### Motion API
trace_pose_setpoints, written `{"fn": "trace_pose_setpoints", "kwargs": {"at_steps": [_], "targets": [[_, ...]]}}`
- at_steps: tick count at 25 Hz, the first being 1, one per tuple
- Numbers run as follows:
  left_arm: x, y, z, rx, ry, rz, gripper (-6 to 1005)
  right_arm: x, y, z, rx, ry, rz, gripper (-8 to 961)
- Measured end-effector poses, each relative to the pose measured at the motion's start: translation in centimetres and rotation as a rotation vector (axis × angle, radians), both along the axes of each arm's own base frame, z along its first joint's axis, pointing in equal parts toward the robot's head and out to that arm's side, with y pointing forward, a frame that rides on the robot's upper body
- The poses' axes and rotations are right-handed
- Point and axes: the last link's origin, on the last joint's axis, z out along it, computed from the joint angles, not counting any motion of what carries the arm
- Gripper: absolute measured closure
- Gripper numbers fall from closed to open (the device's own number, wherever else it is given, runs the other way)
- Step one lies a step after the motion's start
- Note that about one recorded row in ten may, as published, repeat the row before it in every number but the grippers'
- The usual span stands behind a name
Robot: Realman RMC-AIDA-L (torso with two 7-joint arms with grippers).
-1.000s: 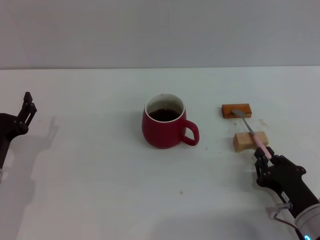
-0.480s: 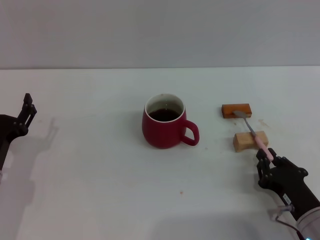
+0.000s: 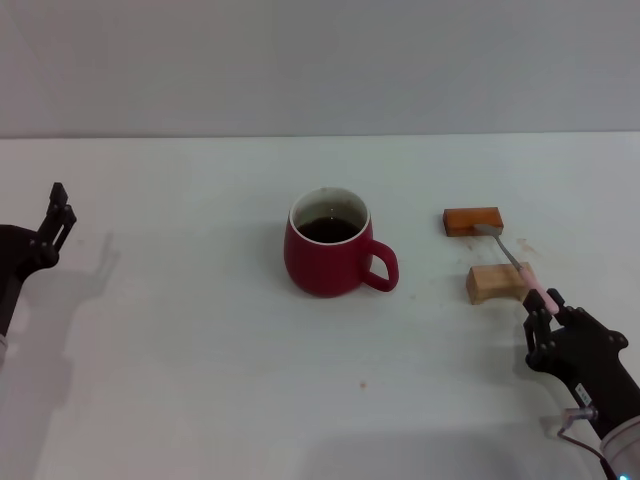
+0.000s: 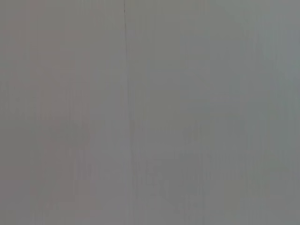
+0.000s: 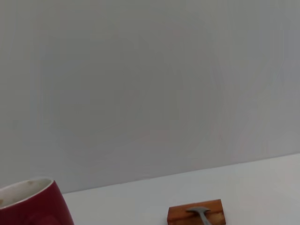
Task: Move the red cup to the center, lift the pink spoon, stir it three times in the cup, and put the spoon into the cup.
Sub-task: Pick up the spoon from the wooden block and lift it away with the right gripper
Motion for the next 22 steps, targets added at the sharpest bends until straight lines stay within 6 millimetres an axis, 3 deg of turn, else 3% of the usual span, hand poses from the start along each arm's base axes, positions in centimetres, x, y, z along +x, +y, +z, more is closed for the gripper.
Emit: {"fn": "trace_pose_setpoints", "kwargs": {"at_steps": [22], "targets": [[0.0, 0.0, 0.0, 0.0, 0.0, -0.001, 150, -1.1, 0.1, 1.2, 0.076, 0.016, 0.082, 792]]}}
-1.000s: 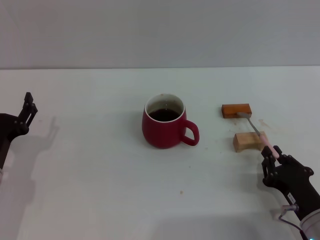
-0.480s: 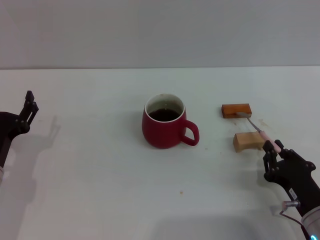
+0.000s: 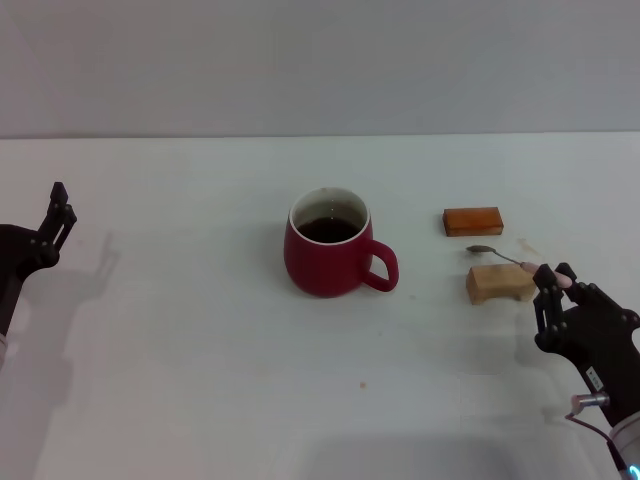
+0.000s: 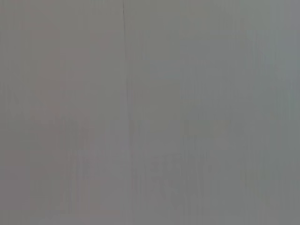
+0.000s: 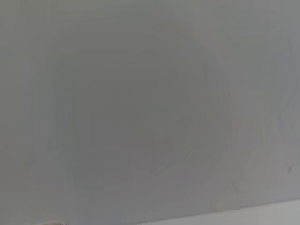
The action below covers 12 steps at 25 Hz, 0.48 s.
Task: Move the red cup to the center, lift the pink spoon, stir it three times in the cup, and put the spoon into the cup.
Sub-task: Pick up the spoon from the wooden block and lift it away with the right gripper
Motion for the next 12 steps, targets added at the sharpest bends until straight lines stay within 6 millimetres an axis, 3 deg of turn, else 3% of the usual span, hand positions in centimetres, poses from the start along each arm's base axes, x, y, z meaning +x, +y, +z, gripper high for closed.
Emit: {"fn": "trace_pose_setpoints", "kwargs": {"at_steps": [12], "targets": [[-0.15, -0.23, -0.06, 0.0, -0.002, 0.006, 150, -0.7, -0.15, 1.03, 0.078, -0.026, 0.059, 794]]}}
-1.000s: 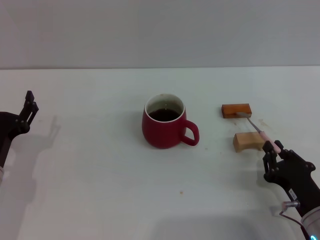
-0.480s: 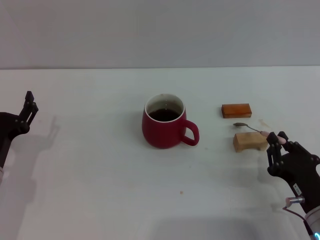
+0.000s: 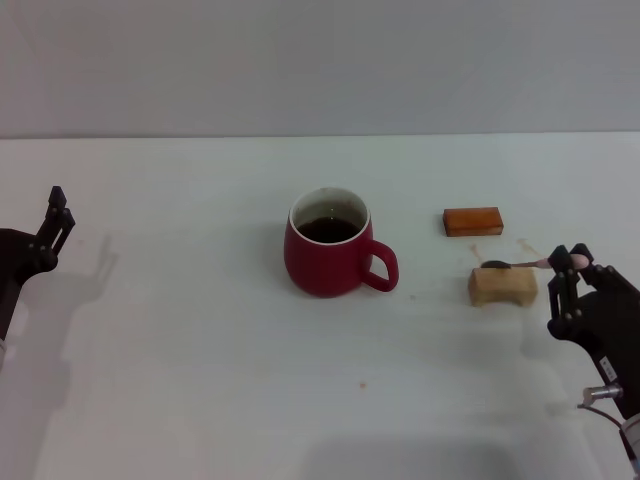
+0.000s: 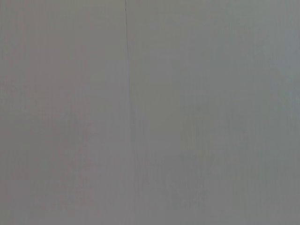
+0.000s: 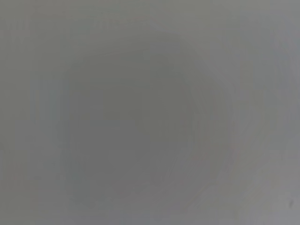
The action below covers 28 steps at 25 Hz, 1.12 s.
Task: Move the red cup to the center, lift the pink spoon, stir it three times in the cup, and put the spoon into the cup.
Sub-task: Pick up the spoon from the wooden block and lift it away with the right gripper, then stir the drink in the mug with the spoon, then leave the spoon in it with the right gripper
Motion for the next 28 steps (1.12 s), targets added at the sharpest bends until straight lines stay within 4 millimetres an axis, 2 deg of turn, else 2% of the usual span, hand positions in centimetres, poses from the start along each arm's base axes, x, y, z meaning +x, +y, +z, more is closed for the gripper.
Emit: {"fn": "trace_pose_setpoints", "kwargs": {"at_steps": [19, 28], "targets": [[0.1, 0.2, 0.0, 0.0, 0.001, -0.005, 151, -1.5, 0.4, 2.5, 0.15, 0.03, 0.114, 815], [0.1, 0.3, 0.1, 0.003, 0.002, -0.005, 151, -4.0, 1.2, 3.9, 0.248, 0.086, 0.252, 815]]}}
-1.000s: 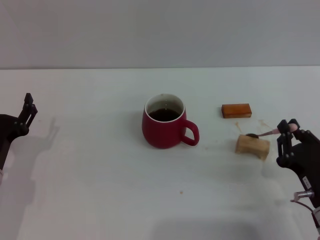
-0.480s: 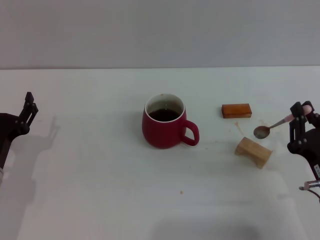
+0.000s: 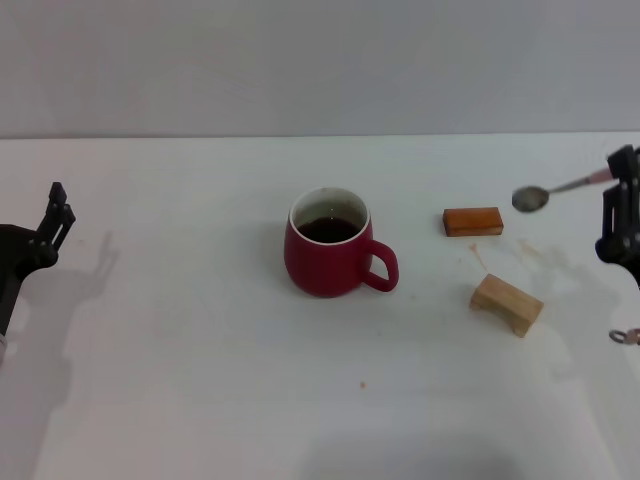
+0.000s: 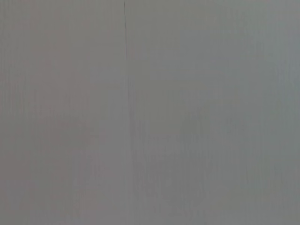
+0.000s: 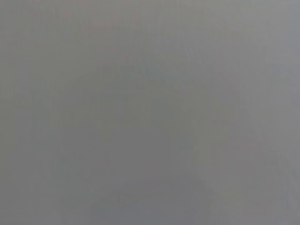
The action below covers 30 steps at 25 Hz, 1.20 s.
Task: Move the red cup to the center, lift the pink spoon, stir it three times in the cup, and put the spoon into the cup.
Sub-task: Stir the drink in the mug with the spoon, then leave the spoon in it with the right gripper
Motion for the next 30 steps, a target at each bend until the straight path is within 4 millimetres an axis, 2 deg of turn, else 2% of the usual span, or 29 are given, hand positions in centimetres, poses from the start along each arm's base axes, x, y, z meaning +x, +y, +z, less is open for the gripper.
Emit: {"fn": "trace_pose_setpoints", "kwargs": {"at_steps": [6, 14, 30], "targets": [[0.0, 0.0, 0.1, 0.005, -0.002, 0.002, 151, -2.3, 1.9, -0.3, -0.027, -0.01, 0.098, 816], [-0.1, 0.0, 0.1, 0.006, -0.003, 0.004, 151, -5.5, 4.5, -2.3, -0.135, -0.041, 0.173, 816], [0.0, 0.1, 0.1, 0.009, -0.005, 0.002, 152, -7.3, 5.8, -5.3, -0.298, -0.114, 0.17, 815]]}}
